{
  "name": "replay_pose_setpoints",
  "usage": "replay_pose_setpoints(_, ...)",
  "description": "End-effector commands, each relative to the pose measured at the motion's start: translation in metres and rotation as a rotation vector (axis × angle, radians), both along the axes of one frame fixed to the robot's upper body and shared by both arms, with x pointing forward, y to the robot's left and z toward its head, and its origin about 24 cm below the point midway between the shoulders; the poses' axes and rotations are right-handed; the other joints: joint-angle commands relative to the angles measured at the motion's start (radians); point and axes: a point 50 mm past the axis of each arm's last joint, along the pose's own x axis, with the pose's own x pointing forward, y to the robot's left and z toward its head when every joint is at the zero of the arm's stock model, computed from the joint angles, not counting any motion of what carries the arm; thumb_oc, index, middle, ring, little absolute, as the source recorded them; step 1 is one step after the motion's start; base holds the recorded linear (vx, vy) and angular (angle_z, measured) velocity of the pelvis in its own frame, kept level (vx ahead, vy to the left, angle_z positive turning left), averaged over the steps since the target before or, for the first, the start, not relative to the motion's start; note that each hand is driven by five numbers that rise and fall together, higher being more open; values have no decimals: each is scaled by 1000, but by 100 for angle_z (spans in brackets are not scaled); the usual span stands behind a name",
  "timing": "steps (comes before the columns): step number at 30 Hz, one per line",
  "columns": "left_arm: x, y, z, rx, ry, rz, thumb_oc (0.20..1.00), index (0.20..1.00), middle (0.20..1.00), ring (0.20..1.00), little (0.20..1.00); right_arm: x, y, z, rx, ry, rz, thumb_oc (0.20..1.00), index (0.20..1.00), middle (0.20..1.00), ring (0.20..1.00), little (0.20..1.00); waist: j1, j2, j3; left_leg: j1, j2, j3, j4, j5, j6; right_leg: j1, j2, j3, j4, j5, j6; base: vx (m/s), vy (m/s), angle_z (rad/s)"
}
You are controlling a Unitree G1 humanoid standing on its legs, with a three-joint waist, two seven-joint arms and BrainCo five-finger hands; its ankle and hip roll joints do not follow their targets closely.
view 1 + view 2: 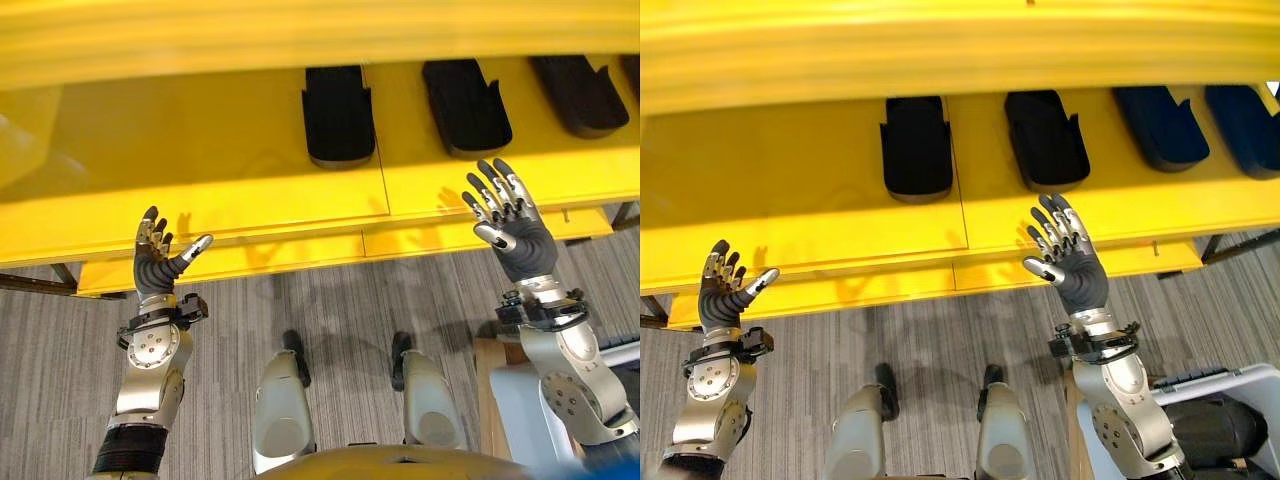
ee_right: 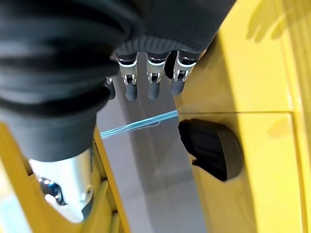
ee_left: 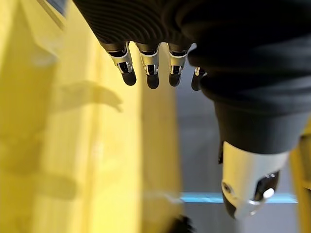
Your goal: Move parts from the plastic box to the shelf.
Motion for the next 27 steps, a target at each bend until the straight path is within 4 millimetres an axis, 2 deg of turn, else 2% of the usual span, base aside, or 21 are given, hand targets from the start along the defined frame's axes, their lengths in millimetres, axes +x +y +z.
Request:
replay_pose_setpoints(1,6,1,29,78,-106,-113,1000,1000,1000,1000,1000,-3,-3,5,-25,-49,-16,1000,1000,1000,1000,1000,0,-30,-66,-6,32,-81,-60,67,-43,109,-107,-14,-185,196,83,58,86,29)
replay_pose_setpoints(2,3,-4,36,116,-127,-156,1000,1000,1000,1000,1000,-4,-5,0,-37,-31,-29,1000,1000,1000,1000,1000,2,-32,-88,16,14,-75,-86,68,-36,136,-124,-25,-221,231,92,66,88,13)
replay_pose_setpoints(5,1,-10,35,84,-127,-211,1000,1000,1000,1000,1000,-6,-8,-7,-45,1,-41,1000,1000,1000,1000,1000,-3,-37,-105,42,-8,-62,-100,63,-27,164,-147,-33,-247,267,101,48,135,7)
replay_pose_setpoints(6,-1,-15,36,41,-137,-245,1000,1000,1000,1000,1000,-8,-10,-11,-44,22,-48,1000,1000,1000,1000,1000,-4,-40,-120,50,-24,-56,-81,39,-17,182,-164,-33,-247,286,112,40,126,9)
replay_pose_setpoints(8,0,-21,41,64,-153,-288,1000,1000,1000,1000,1000,-11,-12,-16,-28,46,-60,1000,1000,1000,1000,1000,-10,-43,-136,56,-44,-50,-68,17,-3,192,-183,-30,-246,291,118,46,165,5)
replay_pose_setpoints(10,4,-29,47,91,-175,-329,1000,1000,1000,1000,1000,-13,-12,-23,-5,73,-64,1000,1000,1000,1000,1000,-26,-46,-153,66,-74,-36,-58,-8,16,190,-204,-16,-244,340,129,22,181,4)
replay_pose_setpoints(11,4,-29,47,91,-175,-329,1000,1000,1000,1000,1000,-13,-12,-23,-5,74,-64,1000,1000,1000,1000,1000,-25,-47,-153,66,-75,-35,-59,-8,17,190,-205,-15,-245,341,129,12,153,2)
replay_pose_setpoints(12,6,-31,49,102,-179,-341,1000,1000,1000,1000,1000,-14,-12,-25,10,85,-63,1000,1000,1000,1000,1000,-32,-45,-157,75,-82,-28,-63,-17,23,191,-210,-12,-247,363,134,-22,130,-12)
replay_pose_setpoints(14,7,-38,53,119,-191,-383,1000,1000,1000,1000,1000,-14,-7,-31,37,110,-46,1000,1000,1000,1000,1000,-45,-47,-170,110,-101,16,-130,-5,42,148,-223,-15,-260,475,146,-82,171,-15)
replay_pose_setpoints(15,6,-37,51,110,-184,-377,1000,1000,1000,1000,1000,-13,-4,-31,40,111,-36,1000,1000,1000,1000,1000,-37,-39,-165,141,-96,36,-163,-1,44,141,-223,-50,-246,480,150,-93,132,-17)
replay_pose_setpoints(16,6,-38,49,92,-179,-376,1000,1000,1000,1000,1000,-11,-3,-32,46,111,-34,1000,1000,1000,1000,1000,-28,-27,-157,165,-88,58,-188,10,50,136,-233,-110,-206,468,150,-27,193,-135)
replay_pose_setpoints(17,5,-37,44,59,-156,-369,1000,1000,1000,1000,1000,-8,0,-31,43,109,-25,1000,1000,1000,1000,1000,-11,-2,-146,219,-66,90,-235,10,49,149,-250,-223,-107,401,150,-53,208,-163)
replay_pose_setpoints(19,3,-36,33,24,-115,-351,1000,1000,1000,1000,1000,-4,2,-31,37,107,-23,1000,1000,1000,1000,1000,-2,6,-149,247,-68,124,-267,21,63,173,-260,-276,-47,360,137,-54,139,-111)
replay_pose_setpoints(21,2,-36,28,4,-97,-358,1000,1000,1000,1000,1000,-2,4,-31,38,108,-11,1000,1000,1000,1000,1000,4,4,-154,262,-71,139,-282,23,64,182,-255,-281,-41,343,134,-39,-10,-91)
replay_pose_setpoints(22,-2,-35,21,-29,-68,-344,1000,1000,1000,1000,1000,4,7,-29,40,100,-7,1000,1000,1000,1000,1000,22,0,-167,272,-63,175,-287,32,65,208,-252,-313,-19,329,135,-69,-127,-87)
replay_pose_setpoints(24,-7,-31,17,-21,-47,-329,1000,1000,1000,1000,1000,7,10,-29,50,100,-1,1000,1000,1000,1000,1000,39,-13,-182,278,-51,209,-290,40,52,254,-241,-336,-93,321,137,-87,-235,-95)
replay_pose_setpoints(25,-12,-25,7,-51,-7,-286,1000,1000,1000,1000,1000,6,11,-32,58,117,5,1000,1000,1000,1000,1000,47,-26,-198,286,-26,232,-289,61,29,275,-201,-328,-166,262,129,-64,-397,-141)
replay_pose_setpoints(26,-15,-26,-1,-76,12,-270,1000,1000,1000,1000,1000,5,13,-32,58,118,16,1000,1000,1000,1000,1000,49,-23,-206,291,17,247,-283,86,5,277,-159,-311,-192,235,108,-36,-434,-97)
replay_pose_setpoints(27,-17,-25,-4,-98,16,-255,1000,1000,1000,1000,1000,6,11,-31,52,112,9,1000,1000,1000,1000,1000,44,-20,-213,300,40,264,-286,100,-6,283,-143,-314,-215,211,102,9,-262,-48)
